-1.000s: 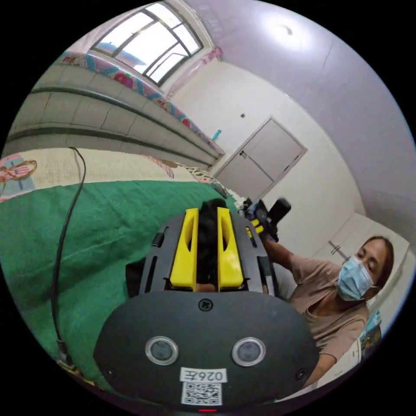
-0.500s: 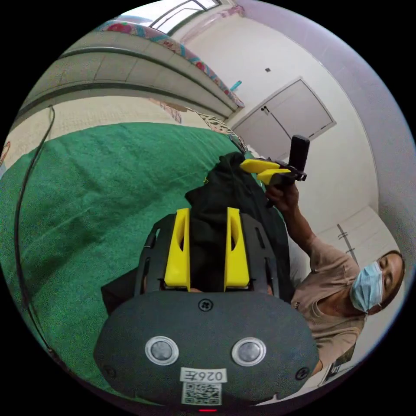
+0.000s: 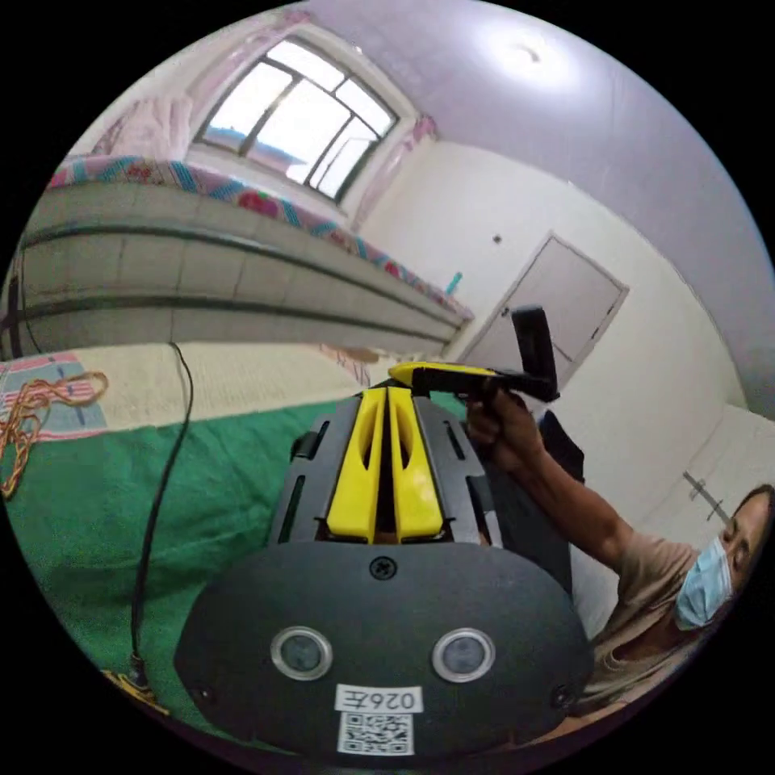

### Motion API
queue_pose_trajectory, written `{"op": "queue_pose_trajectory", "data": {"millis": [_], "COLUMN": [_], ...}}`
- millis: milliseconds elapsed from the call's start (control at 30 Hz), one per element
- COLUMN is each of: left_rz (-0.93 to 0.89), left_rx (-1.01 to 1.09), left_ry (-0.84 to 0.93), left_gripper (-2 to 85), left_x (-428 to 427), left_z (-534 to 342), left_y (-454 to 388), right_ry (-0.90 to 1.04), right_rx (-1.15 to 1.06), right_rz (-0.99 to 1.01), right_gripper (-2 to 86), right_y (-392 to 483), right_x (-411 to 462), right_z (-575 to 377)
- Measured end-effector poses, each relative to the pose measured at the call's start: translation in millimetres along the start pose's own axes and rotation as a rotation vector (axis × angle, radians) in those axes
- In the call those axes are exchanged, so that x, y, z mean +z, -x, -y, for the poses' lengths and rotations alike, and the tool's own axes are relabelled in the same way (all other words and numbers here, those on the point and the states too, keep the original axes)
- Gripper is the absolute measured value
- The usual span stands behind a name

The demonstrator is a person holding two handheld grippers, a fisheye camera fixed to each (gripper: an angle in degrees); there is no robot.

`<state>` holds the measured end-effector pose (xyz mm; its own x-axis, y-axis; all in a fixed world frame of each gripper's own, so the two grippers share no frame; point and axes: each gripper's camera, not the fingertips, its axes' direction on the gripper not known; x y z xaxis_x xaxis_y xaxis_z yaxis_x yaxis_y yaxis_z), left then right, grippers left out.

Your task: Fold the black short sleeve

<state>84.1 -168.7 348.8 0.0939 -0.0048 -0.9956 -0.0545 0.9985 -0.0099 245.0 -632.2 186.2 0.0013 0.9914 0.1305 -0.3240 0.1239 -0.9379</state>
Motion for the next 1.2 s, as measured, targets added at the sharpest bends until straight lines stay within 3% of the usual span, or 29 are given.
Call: {"op": "queue_pose_trajectory", "data": {"millis": [100, 167, 233, 300, 333, 433, 600, 767, 900, 1100, 1200], "left_rz": [-0.146, -0.224, -0.213, -0.119, -0.097, -0.022, -0.084, -0.061, -0.147, 0.085, 0.071], "left_rx": [0.090, 0.161, 0.199, 0.191, 0.181, 0.099, -0.102, -0.197, -0.237, -0.210, -0.237], "left_ry": [-0.183, -0.190, -0.125, -0.007, 0.022, 0.187, 0.394, 0.325, 0.272, 0.385, 0.351], "left_gripper": [-1.0, -1.0, -1.0, -1.0, -0.9, -0.8, 3.5, 17.6, 18.6, 17.9, 17.3], "left_x": [-53.9, -78.9, -94.3, -99.9, -99.0, -79.3, -18.2, 7.4, 36.5, 103.2, 101.1], "left_z": [-5.8, -19.5, -40.5, -74.3, -82.7, -115.7, -135.5, -125.5, -108.0, -78.6, -55.7], "left_y": [-26.5, -43.0, -56.3, -62.7, -62.0, -47.9, -13.5, 12.7, 38.9, 71.6, 90.6], "right_ry": [-0.292, -0.372, -0.228, -0.013, 0.132, 0.336, 0.230, 0.172, 0.222, 0.217, 0.181], "right_rx": [-0.179, -0.373, -0.634, -0.711, -0.681, -0.526, -0.275, -0.118, -0.025, 0.143, 0.187], "right_rz": [0.054, 0.153, 0.247, 0.281, 0.258, 0.197, 0.151, 0.074, 0.027, 0.079, 0.027], "right_gripper": [-1.4, -1.2, -0.5, 1.5, 5.4, 9.0, 7.0, 3.8, 0.1, -0.9, -0.9], "right_y": [46.5, 80.9, 117.8, 128.5, 127.8, 109.3, 64.7, 13.9, -30.3, -81.8, -102.6], "right_x": [-86.9, -138.3, -175.6, -178.0, -174.3, -173.8, -193.1, -160.3, -84.3, 25.8, 31.3], "right_z": [-22.2, -68.0, -149.4, -212.9, -249.0, -303.3, -296.2, -240.4, -178.5, -95.7, -60.3]}}
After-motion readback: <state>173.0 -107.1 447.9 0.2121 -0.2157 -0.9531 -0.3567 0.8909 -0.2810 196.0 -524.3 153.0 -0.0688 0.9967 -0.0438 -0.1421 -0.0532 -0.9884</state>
